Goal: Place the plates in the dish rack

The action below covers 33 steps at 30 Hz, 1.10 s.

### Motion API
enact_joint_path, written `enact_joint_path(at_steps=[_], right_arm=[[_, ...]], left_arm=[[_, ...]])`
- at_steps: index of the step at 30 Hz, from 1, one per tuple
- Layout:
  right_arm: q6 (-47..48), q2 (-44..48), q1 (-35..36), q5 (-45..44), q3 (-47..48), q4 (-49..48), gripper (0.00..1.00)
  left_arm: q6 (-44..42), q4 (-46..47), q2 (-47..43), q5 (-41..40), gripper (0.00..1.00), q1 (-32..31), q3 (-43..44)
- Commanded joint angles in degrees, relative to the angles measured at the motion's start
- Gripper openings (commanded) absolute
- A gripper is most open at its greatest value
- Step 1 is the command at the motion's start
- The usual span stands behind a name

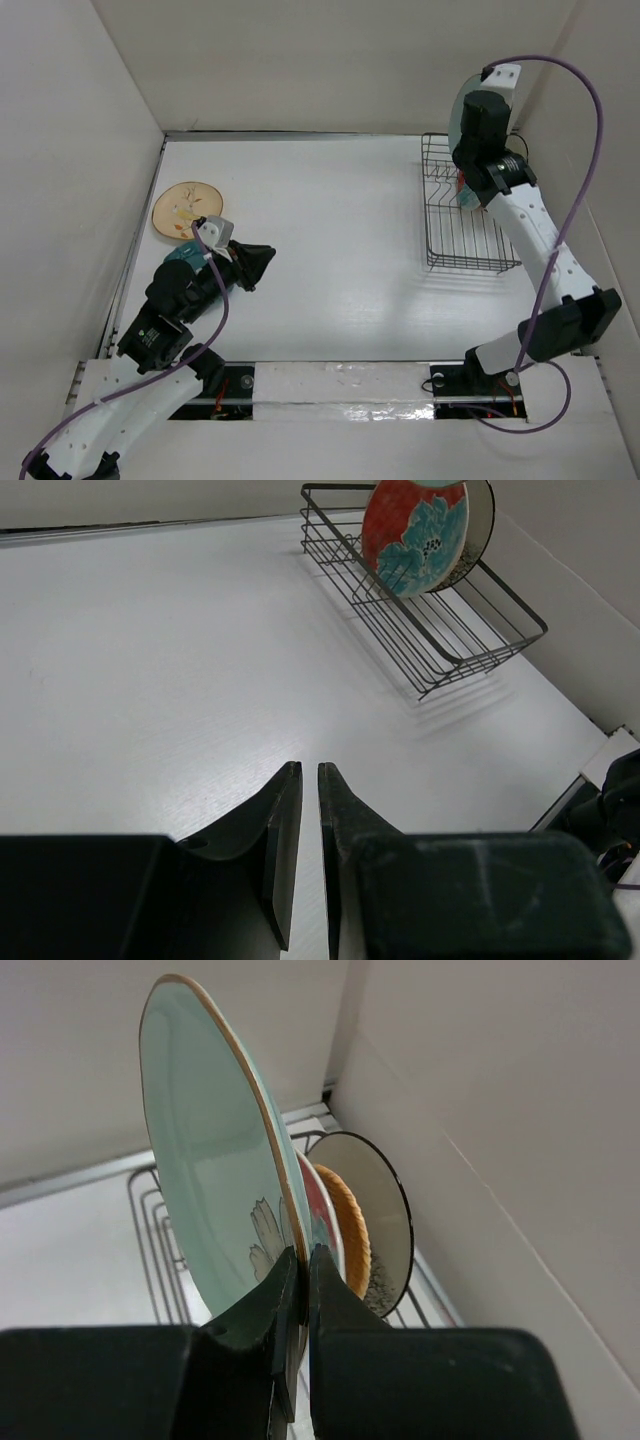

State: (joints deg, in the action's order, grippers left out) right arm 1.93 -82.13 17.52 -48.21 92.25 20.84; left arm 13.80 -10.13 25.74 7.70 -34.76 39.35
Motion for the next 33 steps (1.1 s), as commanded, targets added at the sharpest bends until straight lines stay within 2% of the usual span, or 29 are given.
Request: enact_joint_path(at_steps=[1, 9, 23, 33], right_arm=[[5.3, -2.9, -0.7, -2.9, 6.9, -2.0, 0.00], [9.6, -9.5, -3.5, -3.7, 11.3, 0.8, 0.00], [8.4, -14.4, -8.4, -0.2, 7.4, -0.2, 0.00], [4.4, -17.6, -8.4, 1.9, 1.8, -1.5, 0.00]], left_arm=[[-0.4, 2.1, 0.8, 0.6, 0.11, 0.2, 0.9], [-0.4, 2.2, 1.4, 0.8, 0.11, 0.2, 1.0], [-0.5, 2.1, 2.1, 0.0, 0.11, 0.2, 1.1], [-0.5, 2.0, 2.4, -0.5, 0.11, 0.2, 1.1]])
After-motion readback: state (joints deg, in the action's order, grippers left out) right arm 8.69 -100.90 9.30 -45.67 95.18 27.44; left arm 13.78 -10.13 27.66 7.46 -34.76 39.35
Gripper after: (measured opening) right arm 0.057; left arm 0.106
